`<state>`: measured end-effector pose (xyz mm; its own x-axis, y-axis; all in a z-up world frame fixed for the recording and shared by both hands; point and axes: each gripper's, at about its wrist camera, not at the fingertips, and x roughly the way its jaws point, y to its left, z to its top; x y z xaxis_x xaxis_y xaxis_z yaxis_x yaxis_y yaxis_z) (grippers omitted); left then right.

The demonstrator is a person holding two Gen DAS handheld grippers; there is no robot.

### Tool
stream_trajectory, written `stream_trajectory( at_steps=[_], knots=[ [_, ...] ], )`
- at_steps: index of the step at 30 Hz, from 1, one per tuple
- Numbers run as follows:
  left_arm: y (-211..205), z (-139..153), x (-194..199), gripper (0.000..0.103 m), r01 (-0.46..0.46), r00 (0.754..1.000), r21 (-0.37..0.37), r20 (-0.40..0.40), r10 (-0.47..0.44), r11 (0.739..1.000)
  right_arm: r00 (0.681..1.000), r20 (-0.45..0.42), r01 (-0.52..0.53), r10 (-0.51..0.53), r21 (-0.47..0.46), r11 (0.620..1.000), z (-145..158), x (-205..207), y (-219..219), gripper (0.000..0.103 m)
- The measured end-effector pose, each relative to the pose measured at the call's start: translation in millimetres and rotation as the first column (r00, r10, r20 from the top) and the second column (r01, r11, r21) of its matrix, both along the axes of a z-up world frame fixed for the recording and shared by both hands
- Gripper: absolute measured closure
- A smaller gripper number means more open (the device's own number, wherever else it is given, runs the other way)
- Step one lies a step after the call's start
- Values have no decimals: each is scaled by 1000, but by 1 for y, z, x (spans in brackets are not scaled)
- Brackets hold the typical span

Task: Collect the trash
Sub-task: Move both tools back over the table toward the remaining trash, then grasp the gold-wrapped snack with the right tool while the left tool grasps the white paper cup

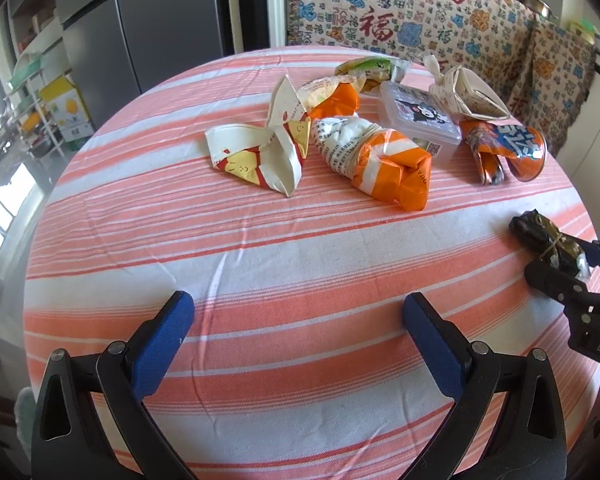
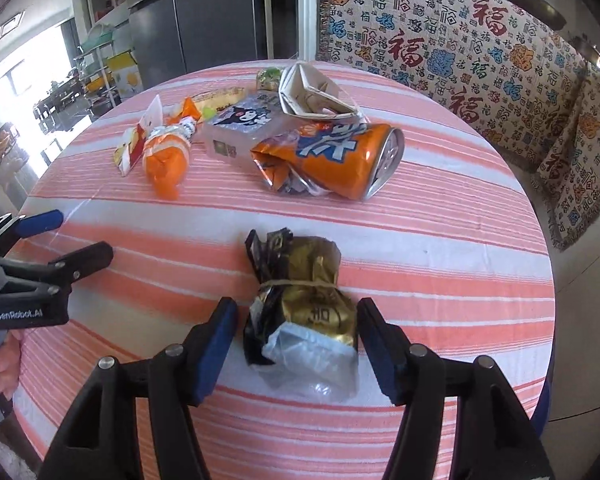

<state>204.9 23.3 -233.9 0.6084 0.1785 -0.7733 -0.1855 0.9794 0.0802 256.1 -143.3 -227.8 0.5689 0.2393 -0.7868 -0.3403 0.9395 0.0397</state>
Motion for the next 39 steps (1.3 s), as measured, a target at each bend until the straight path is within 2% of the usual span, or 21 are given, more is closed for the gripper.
stream_trajectory(
  at_steps=[5, 9, 13, 15, 18, 21, 22, 23, 24, 25, 26, 30, 35, 39],
  knots=[
    [3, 3, 0, 1, 8, 1000, -22, 11, -8, 1000, 999, 50, 19, -20, 17, 1000, -2, -2, -2, 40],
    [15, 21, 4, 1, -8, 997, -74, 72, 13, 997, 997, 73, 22, -24, 23, 999, -4, -3, -1, 40],
    [29, 49, 32, 1, -40, 992, -114, 117, 54, 993, 997, 74, 21, -23, 25, 999, -2, -5, 1, 40],
    [30, 59, 51, 2, -47, 990, -102, 127, 59, 994, 997, 74, 21, -22, 24, 1000, -3, -5, 1, 40],
    [24, 60, 76, 15, -58, 992, -42, 112, 62, 997, 997, 73, 20, -22, 27, 999, -3, -6, 1, 39],
    [18, 46, 95, 28, -65, 995, -24, 69, 66, 998, 997, 73, 20, -22, 28, 999, -2, -5, 1, 39],
    [17, 42, 95, 39, -65, 996, -21, 61, 67, 998, 997, 72, 20, -22, 29, 999, -3, -5, 0, 39],
    [17, 39, 97, 55, -66, 996, -19, 53, 67, 998, 997, 72, 20, -22, 29, 999, -3, -4, -1, 39],
    [17, 38, 96, 64, -65, 996, -25, 57, 67, 998, 997, 72, 20, -22, 30, 999, -3, -4, 0, 39],
    [19, 37, 94, 79, -57, 997, -40, 58, 59, 998, 997, 72, 20, -22, 29, 999, -3, -4, -1, 39],
    [20, 38, 91, 87, -54, 997, -42, 60, 57, 998, 997, 72, 20, -22, 30, 999, -3, -4, 0, 39],
    [22, 47, 71, 97, -25, 997, -38, 69, 28, 999, 997, 71, 19, -21, 34, 999, -4, -3, -2, 39],
    [19, 56, 21, 98, 43, 998, -86, 53, -38, 995, 998, 69, 11, -13, 41, 999, -5, -1, -4, 39],
    [10, 52, -18, 97, 99, 995, -126, 29, -96, 987, 998, 59, -4, 2, 36, 999, -4, -4, -5, 39]
  ],
)
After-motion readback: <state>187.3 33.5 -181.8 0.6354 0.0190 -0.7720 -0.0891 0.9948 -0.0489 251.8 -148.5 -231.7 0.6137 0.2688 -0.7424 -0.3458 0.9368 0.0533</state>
